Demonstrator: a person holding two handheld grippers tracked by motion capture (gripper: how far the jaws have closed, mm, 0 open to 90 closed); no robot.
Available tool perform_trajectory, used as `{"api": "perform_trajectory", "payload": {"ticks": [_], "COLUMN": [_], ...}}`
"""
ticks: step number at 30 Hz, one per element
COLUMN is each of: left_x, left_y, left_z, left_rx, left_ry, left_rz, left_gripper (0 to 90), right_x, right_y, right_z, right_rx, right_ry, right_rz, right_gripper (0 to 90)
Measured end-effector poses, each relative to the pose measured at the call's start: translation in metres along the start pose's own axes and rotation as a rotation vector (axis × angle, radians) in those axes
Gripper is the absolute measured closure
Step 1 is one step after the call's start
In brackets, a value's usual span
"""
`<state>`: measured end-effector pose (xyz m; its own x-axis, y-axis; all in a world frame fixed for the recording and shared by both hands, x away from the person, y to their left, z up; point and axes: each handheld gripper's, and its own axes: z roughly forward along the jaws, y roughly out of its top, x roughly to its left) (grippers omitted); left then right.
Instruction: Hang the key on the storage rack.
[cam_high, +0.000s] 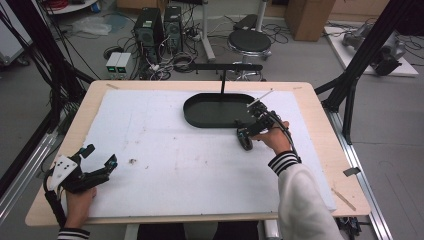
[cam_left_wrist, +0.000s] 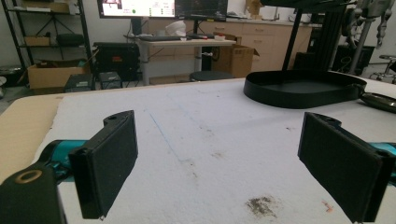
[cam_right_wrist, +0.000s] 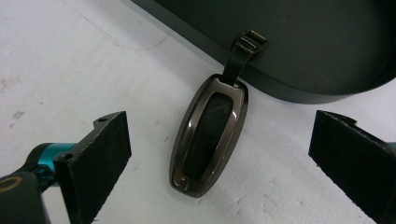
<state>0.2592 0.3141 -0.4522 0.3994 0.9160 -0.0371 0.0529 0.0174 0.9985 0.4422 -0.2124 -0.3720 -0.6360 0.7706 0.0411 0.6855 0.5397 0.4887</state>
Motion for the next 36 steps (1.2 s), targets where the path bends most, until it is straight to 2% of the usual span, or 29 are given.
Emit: {"api": "perform_trajectory", "payload": {"ticks": [7, 10, 15, 25, 29, 30, 32, 36], "left_x": [0.000, 0.000, 0.000, 0.000, 0.000, 0.000, 0.000, 0.000], "left_y": [0.000, 0.000, 0.000, 0.000, 0.000, 0.000, 0.000, 0.000], "left_z": [0.000, 0.000, 0.000, 0.000, 0.000, 0.000, 0.000, 0.000], "left_rx": [0.000, 0.000, 0.000, 0.001, 0.000, 0.001, 0.001, 0.001], "left_ry": [0.001, 0.001, 0.000, 0.001, 0.001, 0.000, 0.001, 0.002], "left_rz": [0.000, 0.000, 0.002, -0.001, -0.002, -0.003, -0.002, -0.003], "left_gripper": [12.5, 12.5, 12.5, 12.5, 12.5, 12.5, 12.5, 12.5], "right_x": [0.000, 0.000, -0.001, 0.003, 0.003, 0.004, 0.004, 0.006], "right_y": [0.003, 0.004, 0.005, 0.009, 0.009, 0.009, 0.010, 0.010], "right_z": [0.013, 0.019, 0.023, 0.031, 0.034, 0.034, 0.034, 0.037], "right_rx": [0.057, 0.089, 0.108, 0.146, 0.153, 0.151, 0.155, 0.169], "right_ry": [-0.013, 0.001, -0.003, -0.037, -0.055, -0.059, -0.051, -0.059], "right_rz": [0.011, 0.016, 0.025, 0.010, 0.029, 0.037, 0.029, 0.031], "right_gripper": [4.6, 5.3, 5.3, 7.6, 7.6, 13.4, 16.4, 16.1]}}
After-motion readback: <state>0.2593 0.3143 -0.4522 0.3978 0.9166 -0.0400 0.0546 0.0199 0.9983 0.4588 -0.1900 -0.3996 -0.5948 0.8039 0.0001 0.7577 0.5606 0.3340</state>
